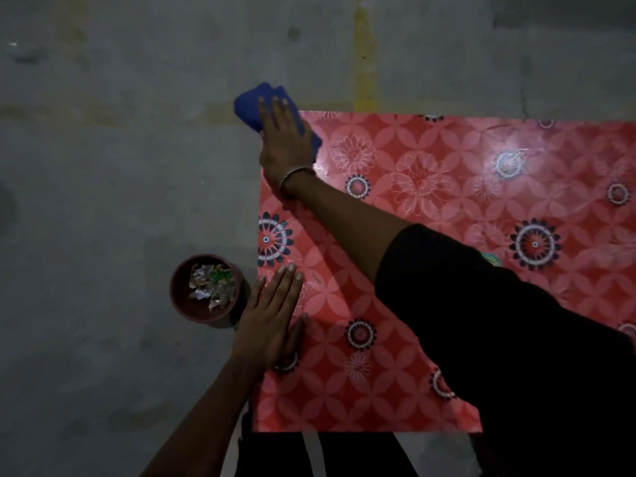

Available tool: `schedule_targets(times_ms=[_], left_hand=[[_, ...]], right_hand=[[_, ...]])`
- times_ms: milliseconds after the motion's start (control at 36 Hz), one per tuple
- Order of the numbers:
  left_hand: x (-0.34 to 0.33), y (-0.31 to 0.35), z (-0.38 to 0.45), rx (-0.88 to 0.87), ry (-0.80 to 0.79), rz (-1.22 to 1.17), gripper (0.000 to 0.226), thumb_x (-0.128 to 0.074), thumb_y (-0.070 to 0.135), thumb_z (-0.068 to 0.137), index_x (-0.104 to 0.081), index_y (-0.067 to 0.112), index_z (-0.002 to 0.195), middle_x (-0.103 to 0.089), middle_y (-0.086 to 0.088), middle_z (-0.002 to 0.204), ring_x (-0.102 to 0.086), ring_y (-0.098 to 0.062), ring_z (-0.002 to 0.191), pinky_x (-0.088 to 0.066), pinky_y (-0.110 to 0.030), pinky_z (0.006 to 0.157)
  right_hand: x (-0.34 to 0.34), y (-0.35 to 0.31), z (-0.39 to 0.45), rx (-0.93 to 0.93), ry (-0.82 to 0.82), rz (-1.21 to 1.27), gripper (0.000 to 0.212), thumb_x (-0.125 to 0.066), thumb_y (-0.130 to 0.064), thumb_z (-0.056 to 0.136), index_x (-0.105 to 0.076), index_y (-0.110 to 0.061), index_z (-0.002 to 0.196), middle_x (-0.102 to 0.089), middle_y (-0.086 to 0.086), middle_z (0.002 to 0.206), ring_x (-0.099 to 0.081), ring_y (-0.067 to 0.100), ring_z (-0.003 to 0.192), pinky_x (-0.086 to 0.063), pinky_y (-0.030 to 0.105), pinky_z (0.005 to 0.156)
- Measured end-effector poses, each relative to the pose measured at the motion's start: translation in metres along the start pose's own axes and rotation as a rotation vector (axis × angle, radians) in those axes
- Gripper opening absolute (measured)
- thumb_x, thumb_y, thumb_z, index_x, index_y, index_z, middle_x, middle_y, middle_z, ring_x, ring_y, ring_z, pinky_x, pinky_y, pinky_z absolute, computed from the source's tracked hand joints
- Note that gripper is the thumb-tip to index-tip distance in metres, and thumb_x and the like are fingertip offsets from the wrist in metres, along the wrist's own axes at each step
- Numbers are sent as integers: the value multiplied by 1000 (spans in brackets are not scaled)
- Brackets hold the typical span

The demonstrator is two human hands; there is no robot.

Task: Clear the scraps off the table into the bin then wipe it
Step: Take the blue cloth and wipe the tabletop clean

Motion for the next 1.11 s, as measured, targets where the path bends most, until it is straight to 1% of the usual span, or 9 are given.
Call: schedule_targets(times_ms=[222,444,556,694,778,889,972,1056,1111], left_hand=[[2,-1,0,-1,46,-7,72,-43,48,109,-28,10,168,-22,-9,178,-18,-24,166,-20,-53,134],[7,3,-2,-1,58,-41,75,-54,42,103,-32,9,167,-25,-10,177,-23,-27,165,-24,-56,132],[7,4,-5,-16,48,-49,75,-57,40,101,-35,7,165,-28,-12,175,-25,-29,164,-29,-57,129],[13,5,-5,-30,46,-14,70,-47,40,101,-42,3,161,-33,-15,173,-31,-31,162,-26,-58,130],[16,15,-3,-4,18,10,71,-41,38,101,-42,-1,160,-35,-21,171,-34,-36,160,-24,-60,130],[17,33,-1,99,-143,25,74,-44,34,91,-50,-9,150,-47,-34,158,-49,-48,146,-41,-61,115],[8,72,-15,4,-264,-2,54,-47,39,86,-70,0,117,-65,-33,129,-58,-53,133,-51,-58,105],[1,130,-30,-6,-415,-342,58,-35,52,106,-73,9,99,-72,-20,105,-68,-44,113,-46,-50,114],[22,170,-44,217,-482,-719,61,-38,62,105,-74,14,95,-75,-11,99,-72,-32,100,-53,-40,95]], right_hand=[[-46,-81,-33,410,-204,114,62,-49,-12,96,-43,-23,156,-56,3,151,-58,24,133,-36,36,111],[-6,-21,-88,-125,-289,994,40,-52,5,102,-54,5,142,-57,24,145,-54,23,125,-39,-2,90],[25,52,-172,-465,-283,1470,38,-55,-1,101,-55,-1,139,-63,22,135,-64,21,109,-53,27,96],[52,100,-311,-805,-229,1914,53,-79,-41,82,-76,-8,122,-76,10,117,-75,23,97,-61,36,88],[64,116,-389,-838,-129,2034,70,-99,-38,63,-76,-8,122,-76,14,119,-77,29,99,-63,39,82],[63,140,-479,-974,196,2023,82,-88,-28,80,-52,-1,148,-70,20,130,-74,36,107,-63,43,84],[51,138,-537,-1034,308,2133,110,-103,-22,49,-54,-3,146,-63,22,139,-67,39,116,-55,50,97],[54,139,-579,-1148,382,2177,91,-84,-19,67,-50,1,148,-58,23,145,-65,40,109,-53,50,97],[60,148,-594,-1206,423,2161,70,-67,-21,82,-52,2,146,-59,23,144,-66,41,106,-54,50,94]])
Point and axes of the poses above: each hand's wrist, its own z-axis towards the middle knuckle, its own x-axis out of the back of the hand, y = z × x, the point moved 10 cm from there along z, towards the middle knuckle
